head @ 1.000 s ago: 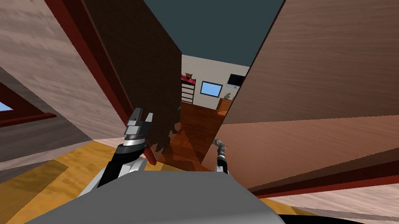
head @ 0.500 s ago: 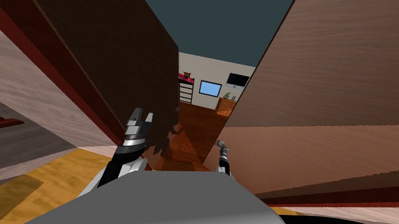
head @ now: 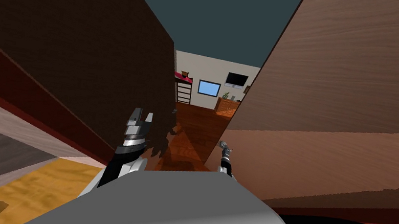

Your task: Push the door open

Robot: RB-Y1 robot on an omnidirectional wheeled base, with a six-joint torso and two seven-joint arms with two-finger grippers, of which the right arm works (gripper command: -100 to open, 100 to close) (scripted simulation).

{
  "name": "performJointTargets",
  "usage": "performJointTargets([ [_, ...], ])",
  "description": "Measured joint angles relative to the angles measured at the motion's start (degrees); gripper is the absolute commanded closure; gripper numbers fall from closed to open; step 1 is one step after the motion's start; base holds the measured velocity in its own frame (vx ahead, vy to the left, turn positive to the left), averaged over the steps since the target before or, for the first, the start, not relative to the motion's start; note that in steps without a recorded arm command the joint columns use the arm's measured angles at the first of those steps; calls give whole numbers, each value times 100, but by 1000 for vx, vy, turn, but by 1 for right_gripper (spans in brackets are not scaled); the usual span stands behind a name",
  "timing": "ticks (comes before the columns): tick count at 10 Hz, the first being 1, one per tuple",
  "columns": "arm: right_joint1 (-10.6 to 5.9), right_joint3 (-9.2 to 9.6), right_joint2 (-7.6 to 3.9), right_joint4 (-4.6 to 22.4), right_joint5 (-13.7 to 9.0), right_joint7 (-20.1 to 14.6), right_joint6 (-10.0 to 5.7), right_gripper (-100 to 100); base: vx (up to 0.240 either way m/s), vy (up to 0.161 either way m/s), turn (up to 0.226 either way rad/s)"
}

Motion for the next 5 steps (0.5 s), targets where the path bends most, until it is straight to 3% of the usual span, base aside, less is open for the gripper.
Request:
performJointTargets([
  [1,163,-65,35,-275,-38,63,125,100,205,39,-52],
  [2,203,-122,9,-306,-75,79,176,100,137,3,-41],
  [4,85,-210,-38,-60,-123,85,45,100,160,12,-43],
  [5,-17,-241,-95,207,-143,52,-83,100,130,11,-32],
])
